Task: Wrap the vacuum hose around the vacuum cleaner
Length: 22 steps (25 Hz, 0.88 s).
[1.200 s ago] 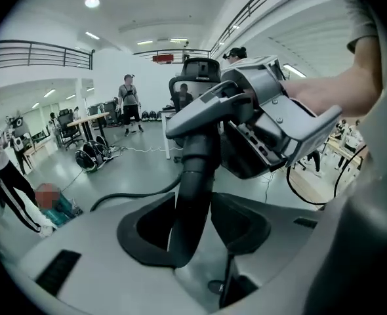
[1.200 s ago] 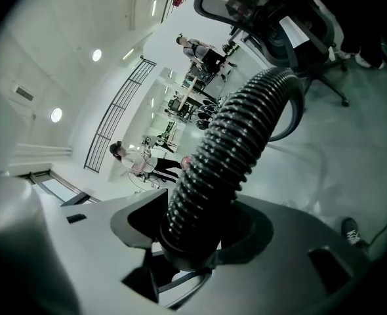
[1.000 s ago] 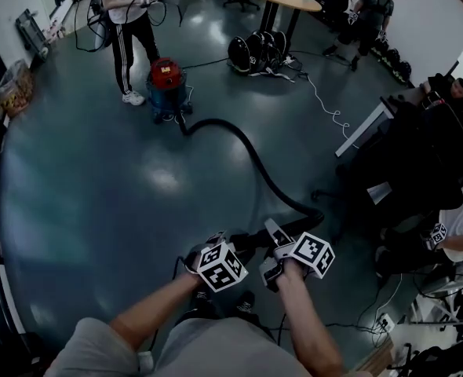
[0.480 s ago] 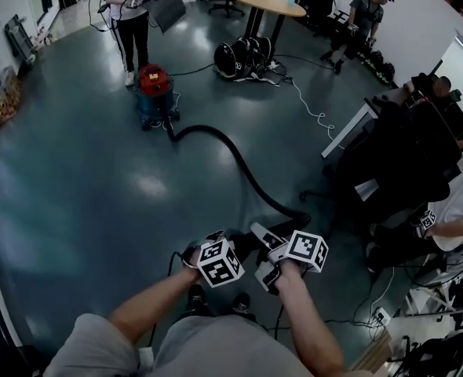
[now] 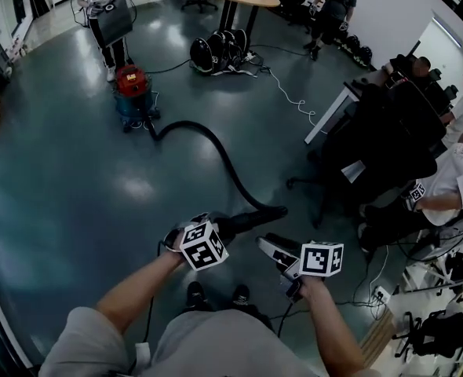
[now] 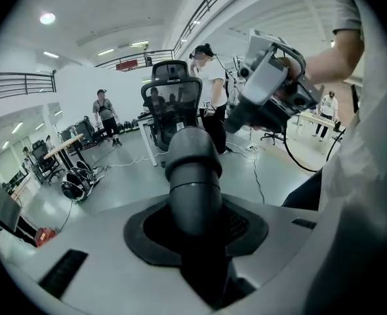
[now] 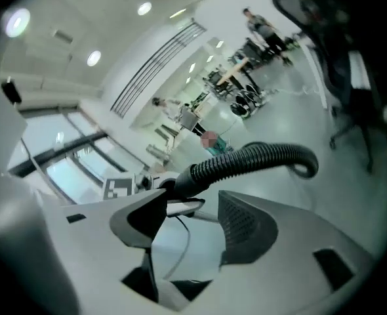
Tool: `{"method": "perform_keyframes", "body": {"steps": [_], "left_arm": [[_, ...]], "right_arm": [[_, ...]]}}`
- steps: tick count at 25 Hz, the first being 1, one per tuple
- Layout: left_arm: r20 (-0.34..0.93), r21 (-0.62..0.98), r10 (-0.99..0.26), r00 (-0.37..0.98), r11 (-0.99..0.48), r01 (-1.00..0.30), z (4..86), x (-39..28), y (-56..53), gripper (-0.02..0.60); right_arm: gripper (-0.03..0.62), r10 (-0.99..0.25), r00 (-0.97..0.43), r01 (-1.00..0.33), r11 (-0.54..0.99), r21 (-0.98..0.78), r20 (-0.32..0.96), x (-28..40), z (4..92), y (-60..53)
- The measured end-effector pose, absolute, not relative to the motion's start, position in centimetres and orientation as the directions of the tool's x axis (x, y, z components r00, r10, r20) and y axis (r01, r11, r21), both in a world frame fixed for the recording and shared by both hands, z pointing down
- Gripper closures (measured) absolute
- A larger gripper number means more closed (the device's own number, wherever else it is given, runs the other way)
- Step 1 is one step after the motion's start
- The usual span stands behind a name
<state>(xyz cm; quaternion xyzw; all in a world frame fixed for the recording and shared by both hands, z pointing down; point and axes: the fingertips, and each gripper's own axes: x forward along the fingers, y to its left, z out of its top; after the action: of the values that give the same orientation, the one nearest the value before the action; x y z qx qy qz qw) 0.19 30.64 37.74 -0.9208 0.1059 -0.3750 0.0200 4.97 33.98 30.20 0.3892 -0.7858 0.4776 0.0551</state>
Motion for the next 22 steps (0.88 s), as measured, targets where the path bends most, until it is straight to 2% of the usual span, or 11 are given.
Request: {"method": "perform_keyframes", "body": {"steps": [2,4,6,9,10,12,18,19,20,22], "left_arm": [[0.693,-0.126,-0.194,0.694,-0.981,-0.149,37.8,-0.1,30.8,0.445],[0.702,-0.135,-0.181,0.689,-0.984,-0.120,37.7,-0.1,30.6,0.445],[0.712,-0.145,-0.170,0.681,-0.985,-0.094,37.8,0.1,30.2,0.445],[0.734,-0.167,-0.157,0.661,-0.985,-0.049,37.8,0.4,29.2,0.445],[0.741,-0.176,-0.154,0.654,-0.984,-0.032,37.8,0.7,28.8,0.445],[0.747,-0.187,-0.144,0.649,-0.982,-0.003,37.6,1.3,28.3,0.446],[0.743,-0.167,-0.126,0.657,-0.986,-0.001,35.7,2.6,27.4,0.446],[0.746,-0.166,-0.134,0.652,-0.986,-0.013,35.5,2.5,26.9,0.446],[0.750,-0.165,-0.141,0.646,-0.986,-0.025,35.4,2.5,26.4,0.446],[0.761,-0.162,-0.149,0.631,-0.986,-0.037,35.4,2.8,25.4,0.446]], "right_arm": [[0.367,-0.530,-0.647,-0.762,0.424,-0.489,0.548,4.9,29.5,33.5],[0.367,-0.506,-0.577,-0.777,0.581,-0.242,0.641,4.8,29.1,32.5],[0.367,-0.463,-0.507,-0.702,0.712,-0.036,0.727,4.6,29.5,31.6],[0.330,-0.392,-0.418,-0.495,0.855,0.157,0.819,4.5,30.6,30.1],[0.306,-0.376,-0.400,-0.428,0.883,0.192,0.836,4.6,31.0,29.5],[0.304,-0.333,-0.379,-0.317,0.923,0.217,0.863,4.8,31.9,28.3],[0.307,-0.117,-0.389,-0.069,0.993,0.098,0.914,4.5,33.9,26.9],[0.345,-0.109,-0.392,-0.042,0.994,0.101,0.913,4.5,33.8,26.5],[0.416,-0.104,-0.400,-0.018,0.994,0.105,0.910,4.5,33.7,26.0],[0.445,-0.083,-0.430,0.015,0.995,0.100,0.899,4.8,33.6,25.3]]}}
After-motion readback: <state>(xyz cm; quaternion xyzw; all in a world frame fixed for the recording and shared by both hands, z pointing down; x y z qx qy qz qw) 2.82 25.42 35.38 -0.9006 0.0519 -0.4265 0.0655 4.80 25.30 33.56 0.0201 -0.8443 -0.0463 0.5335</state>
